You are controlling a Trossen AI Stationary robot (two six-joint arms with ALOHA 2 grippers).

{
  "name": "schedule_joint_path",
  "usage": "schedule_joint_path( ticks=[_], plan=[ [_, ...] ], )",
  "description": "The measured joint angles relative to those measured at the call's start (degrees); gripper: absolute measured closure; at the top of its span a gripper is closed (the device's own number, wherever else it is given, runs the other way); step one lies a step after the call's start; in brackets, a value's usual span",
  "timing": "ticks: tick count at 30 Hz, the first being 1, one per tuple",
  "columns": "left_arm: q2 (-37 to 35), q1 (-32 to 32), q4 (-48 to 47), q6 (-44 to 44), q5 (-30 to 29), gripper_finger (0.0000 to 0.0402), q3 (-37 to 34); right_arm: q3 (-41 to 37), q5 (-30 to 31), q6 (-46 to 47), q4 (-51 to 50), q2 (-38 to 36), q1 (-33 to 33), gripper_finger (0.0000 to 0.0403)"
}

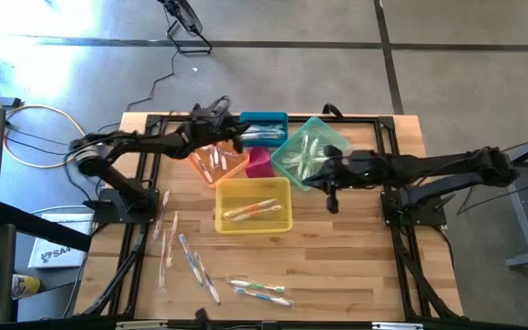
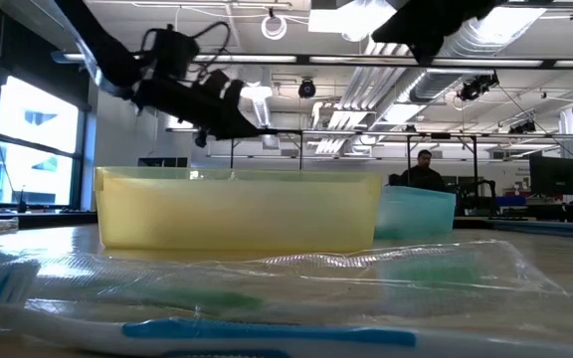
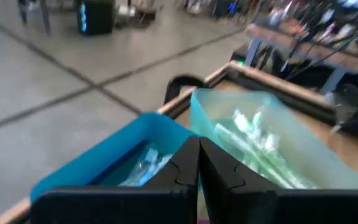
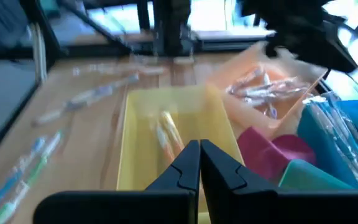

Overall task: Pick & Place Toothbrushes
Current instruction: Put the purple toothbrush into the orange bin

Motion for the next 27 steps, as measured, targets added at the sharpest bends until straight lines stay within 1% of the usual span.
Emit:
schedule_joint_path(
  ticks=[4, 7, 10, 14, 17, 23, 27],
  plan=[
    [-8.28, -0.02, 5.71, 0.4, 4.06, 0.04, -7.26, -8.33, -0.19, 2.3, 8.63, -8.11, -1.36, 0.0398],
    [-15.45, -1.19, 4.92, 2.25, 6.87, 0.0399, -11.45, -13.01, -0.15, 2.25, 14.01, -13.09, -1.72, 0.0398],
    [-22.71, -3.25, -1.42, 4.13, 6.93, 0.0401, -14.17, -17.09, -0.18, 1.0, 18.75, -17.36, -1.7, 0.0398],
    [-30.52, -6.98, -13.88, 4.1, 6.44, 0.0401, -14.48, -22.02, -0.19, 0.36, 24.38, -21.53, -1.7, 0.0398],
    [-34.4, -10.17, -20.74, 4.1, 6.29, 0.0401, -14.5, -25.31, -0.44, 0.06, 29.8, -22.69, -1.69, 0.0398],
    [-40.24, -16.87, -28.29, 4.08, 6.23, 0.0401, -14.5, -31.62, -1.36, 1.08, 40.41, -22.8, -1.65, 0.0398],
    [-43.6, -21.72, -34.06, 4.06, 6.2, 0.0401, -14.52, -33.71, -1.7, 2.84, 41.84, -22.64, -1.65, 0.0398]
  ],
)
